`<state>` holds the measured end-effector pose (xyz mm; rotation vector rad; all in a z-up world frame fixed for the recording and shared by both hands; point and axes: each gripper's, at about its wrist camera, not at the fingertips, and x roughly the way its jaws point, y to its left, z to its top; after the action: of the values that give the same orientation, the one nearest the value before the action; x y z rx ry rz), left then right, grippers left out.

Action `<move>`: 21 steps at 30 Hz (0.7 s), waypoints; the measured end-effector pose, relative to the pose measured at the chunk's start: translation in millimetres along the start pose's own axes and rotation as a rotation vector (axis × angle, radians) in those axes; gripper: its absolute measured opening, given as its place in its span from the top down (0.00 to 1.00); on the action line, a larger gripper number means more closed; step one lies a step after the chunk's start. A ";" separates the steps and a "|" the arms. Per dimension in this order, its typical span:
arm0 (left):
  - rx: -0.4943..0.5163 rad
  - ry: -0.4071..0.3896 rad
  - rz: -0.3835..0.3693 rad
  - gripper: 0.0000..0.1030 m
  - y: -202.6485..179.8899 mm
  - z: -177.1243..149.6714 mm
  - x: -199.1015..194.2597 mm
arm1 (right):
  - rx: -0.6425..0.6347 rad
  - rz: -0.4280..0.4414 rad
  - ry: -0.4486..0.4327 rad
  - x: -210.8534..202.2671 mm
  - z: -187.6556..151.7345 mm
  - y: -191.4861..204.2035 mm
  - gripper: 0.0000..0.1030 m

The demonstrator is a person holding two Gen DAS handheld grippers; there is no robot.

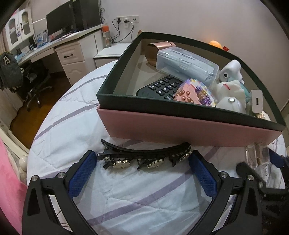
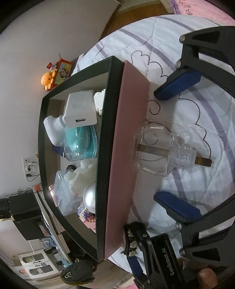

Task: Organize rigid objects
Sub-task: 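Grasp the black flower hair clip with the left tool while the right tool grasps the glass bottle, then place the hair clip in the box with the left tool while the right tool places the glass bottle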

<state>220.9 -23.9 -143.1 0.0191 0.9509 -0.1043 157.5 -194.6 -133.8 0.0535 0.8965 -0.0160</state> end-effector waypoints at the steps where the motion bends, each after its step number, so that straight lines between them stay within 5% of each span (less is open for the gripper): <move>1: -0.009 -0.007 -0.012 0.04 1.9 -0.1 -1.2 | -0.003 -0.007 -0.009 -1.8 0.3 -0.9 0.32; 4: -0.019 -0.020 -0.036 0.06 7.9 -1.1 -3.7 | -0.022 -0.014 -0.014 -5.7 -0.5 -4.0 0.49; 21: -0.033 -0.078 -0.065 0.07 15.9 -31.0 -63.2 | 0.008 0.115 -0.054 -52.9 -13.3 -11.7 0.49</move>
<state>160.9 -1.0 -110.2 -0.0461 0.8750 -0.1478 113.7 -206.0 -101.2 0.1116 0.8380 0.0852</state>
